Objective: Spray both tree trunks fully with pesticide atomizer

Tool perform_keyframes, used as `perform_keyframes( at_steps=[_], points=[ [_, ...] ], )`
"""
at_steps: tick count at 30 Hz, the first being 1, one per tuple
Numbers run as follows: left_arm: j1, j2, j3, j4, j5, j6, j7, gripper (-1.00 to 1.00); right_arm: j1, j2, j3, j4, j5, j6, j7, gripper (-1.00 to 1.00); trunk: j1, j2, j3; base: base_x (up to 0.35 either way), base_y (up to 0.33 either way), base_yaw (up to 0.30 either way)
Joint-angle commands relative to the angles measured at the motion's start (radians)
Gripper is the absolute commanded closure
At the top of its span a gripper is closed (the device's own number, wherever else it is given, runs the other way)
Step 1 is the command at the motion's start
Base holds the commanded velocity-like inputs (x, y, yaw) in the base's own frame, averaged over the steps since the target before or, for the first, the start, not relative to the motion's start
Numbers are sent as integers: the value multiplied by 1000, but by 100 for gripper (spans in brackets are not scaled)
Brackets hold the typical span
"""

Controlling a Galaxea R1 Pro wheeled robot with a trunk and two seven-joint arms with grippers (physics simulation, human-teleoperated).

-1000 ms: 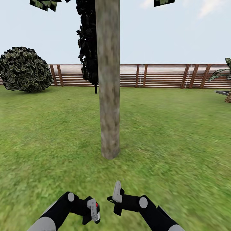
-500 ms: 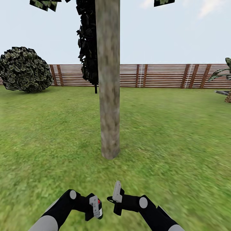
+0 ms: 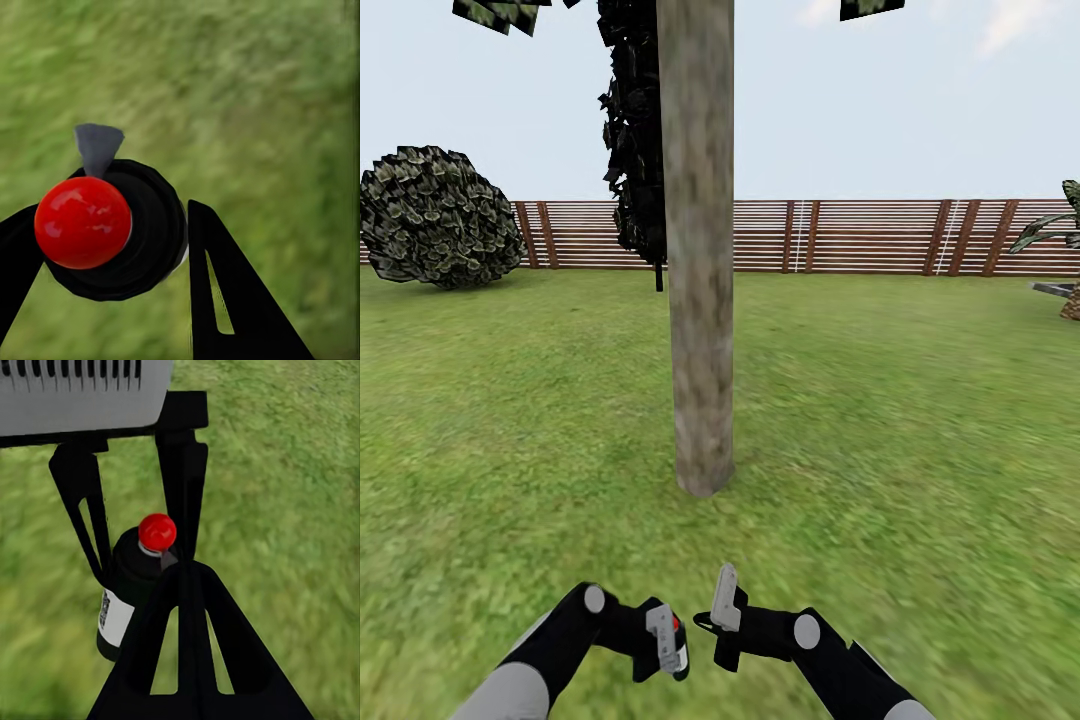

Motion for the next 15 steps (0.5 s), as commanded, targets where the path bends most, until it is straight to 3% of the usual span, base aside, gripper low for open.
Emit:
perform_keyframes(
  at_steps=[1, 15],
  points=[
    [-2, -1, 1, -1, -9, -10, -8, 100, 0, 0, -1, 0, 10, -6, -1, 100, 0, 0, -1, 0, 0, 0],
    [-8, 3, 3, -1, 1, -11, -22, 100, 0, 0, -1, 0, 10, -7, -1, 100, 0, 0, -1, 0, 0, 0]
  ],
)
